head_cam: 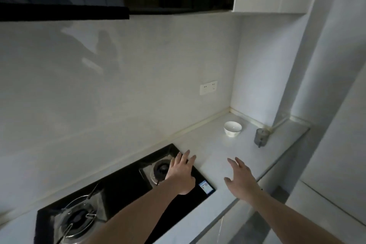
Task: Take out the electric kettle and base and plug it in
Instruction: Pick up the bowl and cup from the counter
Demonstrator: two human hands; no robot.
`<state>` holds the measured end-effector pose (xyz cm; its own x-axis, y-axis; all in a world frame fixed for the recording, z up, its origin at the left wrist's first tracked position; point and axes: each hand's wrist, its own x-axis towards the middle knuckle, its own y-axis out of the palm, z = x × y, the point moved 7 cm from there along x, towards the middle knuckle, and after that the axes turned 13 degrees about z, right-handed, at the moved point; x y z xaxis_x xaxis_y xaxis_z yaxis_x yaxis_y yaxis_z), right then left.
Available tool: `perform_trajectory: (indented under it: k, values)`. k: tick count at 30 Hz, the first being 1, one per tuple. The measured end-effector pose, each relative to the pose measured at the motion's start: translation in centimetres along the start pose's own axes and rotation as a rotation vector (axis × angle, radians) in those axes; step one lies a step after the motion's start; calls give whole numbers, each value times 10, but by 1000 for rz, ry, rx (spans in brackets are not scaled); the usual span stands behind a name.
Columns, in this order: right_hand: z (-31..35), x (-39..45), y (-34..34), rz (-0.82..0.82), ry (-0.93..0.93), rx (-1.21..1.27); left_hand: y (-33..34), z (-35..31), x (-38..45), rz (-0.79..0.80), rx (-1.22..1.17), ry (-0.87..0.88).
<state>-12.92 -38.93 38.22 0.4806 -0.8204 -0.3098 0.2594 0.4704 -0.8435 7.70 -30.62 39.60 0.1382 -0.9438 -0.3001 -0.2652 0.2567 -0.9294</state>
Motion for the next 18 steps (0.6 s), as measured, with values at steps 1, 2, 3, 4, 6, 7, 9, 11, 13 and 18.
perform_trajectory:
  k: [1,2,3,4,6,7,9,11,13,18]
  values:
    - [-14,7,-8,-12,31,1,0,-10,18,14,3,16]
    - [-27,15,-15,-21,60,6,1,-19,35,31,-1,31]
    - [-41,22,-23,-29,85,11,1,-29,53,42,-5,50]
    - [-53,29,-29,-35,107,16,2,-38,67,53,-10,64]
    - [-77,44,-44,-52,156,42,2,-55,99,83,-2,92]
    - [-87,53,-52,-59,173,60,1,-63,116,103,10,104]
    - [-103,69,-65,-72,196,91,-2,-75,150,127,29,111]
    - [-118,85,-74,-80,225,117,-8,-85,181,129,34,98]
    - [-134,98,-79,-66,255,138,-8,-93,207,151,15,78]
    - [-176,147,-106,-43,281,171,-5,-116,275,199,2,40]
